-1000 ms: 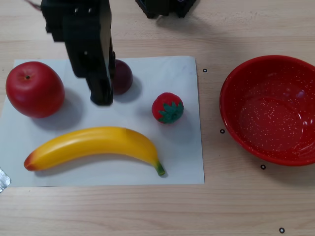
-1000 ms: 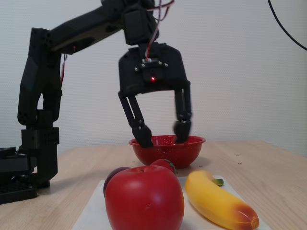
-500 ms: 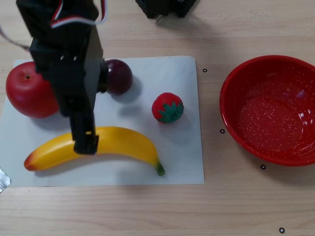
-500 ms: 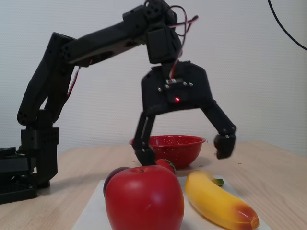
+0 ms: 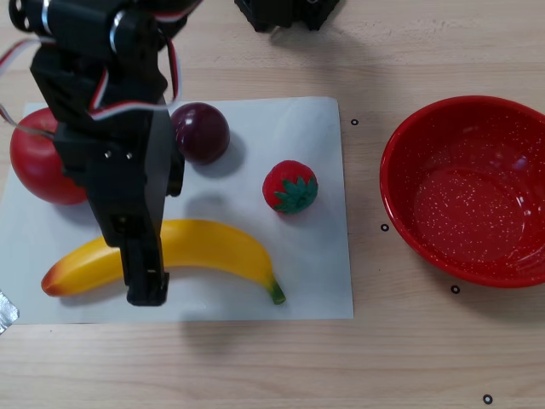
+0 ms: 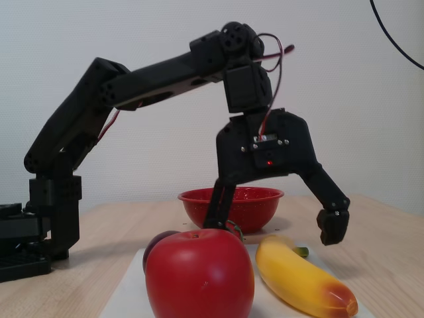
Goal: Grasp the banana and put it in the red bowl.
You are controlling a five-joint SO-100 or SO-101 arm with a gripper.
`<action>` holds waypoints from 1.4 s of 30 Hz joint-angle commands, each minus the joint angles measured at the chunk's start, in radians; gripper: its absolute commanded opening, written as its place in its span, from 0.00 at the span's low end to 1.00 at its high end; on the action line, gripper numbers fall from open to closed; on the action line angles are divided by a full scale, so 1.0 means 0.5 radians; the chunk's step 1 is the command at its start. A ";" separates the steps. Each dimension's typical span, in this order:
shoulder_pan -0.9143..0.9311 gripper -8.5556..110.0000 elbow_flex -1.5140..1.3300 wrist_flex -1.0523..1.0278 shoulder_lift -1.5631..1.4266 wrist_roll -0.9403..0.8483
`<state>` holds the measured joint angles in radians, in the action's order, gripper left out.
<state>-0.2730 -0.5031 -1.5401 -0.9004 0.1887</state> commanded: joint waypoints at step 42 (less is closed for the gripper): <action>0.067 0.70 0.448 -0.080 0.279 0.092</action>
<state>-0.2470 -0.3881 -1.5923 -0.7179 0.2132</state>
